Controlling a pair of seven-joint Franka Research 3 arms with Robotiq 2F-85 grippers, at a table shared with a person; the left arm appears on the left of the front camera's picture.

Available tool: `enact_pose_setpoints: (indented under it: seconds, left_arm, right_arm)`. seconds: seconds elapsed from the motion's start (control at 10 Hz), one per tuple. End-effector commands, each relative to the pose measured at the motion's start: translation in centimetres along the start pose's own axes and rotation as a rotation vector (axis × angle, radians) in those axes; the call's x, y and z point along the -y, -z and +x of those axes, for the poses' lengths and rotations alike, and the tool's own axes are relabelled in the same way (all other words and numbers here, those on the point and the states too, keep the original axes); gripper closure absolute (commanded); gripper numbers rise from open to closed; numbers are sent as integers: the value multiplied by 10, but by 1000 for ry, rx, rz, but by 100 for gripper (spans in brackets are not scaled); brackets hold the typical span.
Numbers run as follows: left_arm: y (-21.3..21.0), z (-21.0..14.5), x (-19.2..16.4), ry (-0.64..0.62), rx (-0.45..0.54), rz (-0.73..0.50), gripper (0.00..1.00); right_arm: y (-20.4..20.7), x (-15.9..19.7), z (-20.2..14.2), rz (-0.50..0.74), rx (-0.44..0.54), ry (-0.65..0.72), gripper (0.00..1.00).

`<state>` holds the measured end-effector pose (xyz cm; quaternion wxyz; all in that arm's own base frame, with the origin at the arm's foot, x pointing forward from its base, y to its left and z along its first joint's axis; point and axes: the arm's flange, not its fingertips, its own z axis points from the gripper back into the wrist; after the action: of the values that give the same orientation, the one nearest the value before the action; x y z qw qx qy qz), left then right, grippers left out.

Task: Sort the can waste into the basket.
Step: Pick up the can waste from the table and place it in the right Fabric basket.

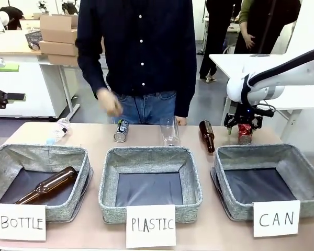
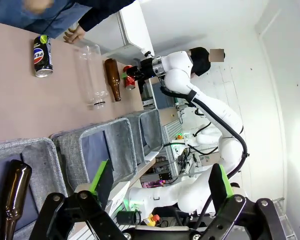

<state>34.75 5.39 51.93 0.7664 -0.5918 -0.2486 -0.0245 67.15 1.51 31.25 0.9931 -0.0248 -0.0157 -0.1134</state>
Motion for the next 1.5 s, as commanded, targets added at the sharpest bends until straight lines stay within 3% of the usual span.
enact_pose_setpoints:
  seconds: [0.0,0.2,0.3,0.4,0.5,0.6,0.7,1.4]
  left_arm:
    - [2,1,2,22,13,-27,0]
    - [2,1,2,22,13,-27,0]
    - [2,1,2,22,13,-27,0]
    - [2,1,2,22,13,-27,0]
    - [2,1,2,22,13,-27,0]
    - [2,1,2,22,13,-27,0]
    - [2,1,2,22,13,-27,0]
    - [2,1,2,22,13,-27,0]
  right_arm:
    - [-3,-1,7,2,-4,-16,0]
    - [-2,0,7,-5,0,-16,0]
    - [-1,2,7,-6,-9,-11,59]
    - [1,2,7,-13,-14,-9,59]
    - [3,2,6,-18,-17,-15,100]
    - [4,2,6,-20,-22,-22,64]
    - [4,1,5,-11,-36,-29,100]
    - [-4,5,3,24,-22,-52,100]
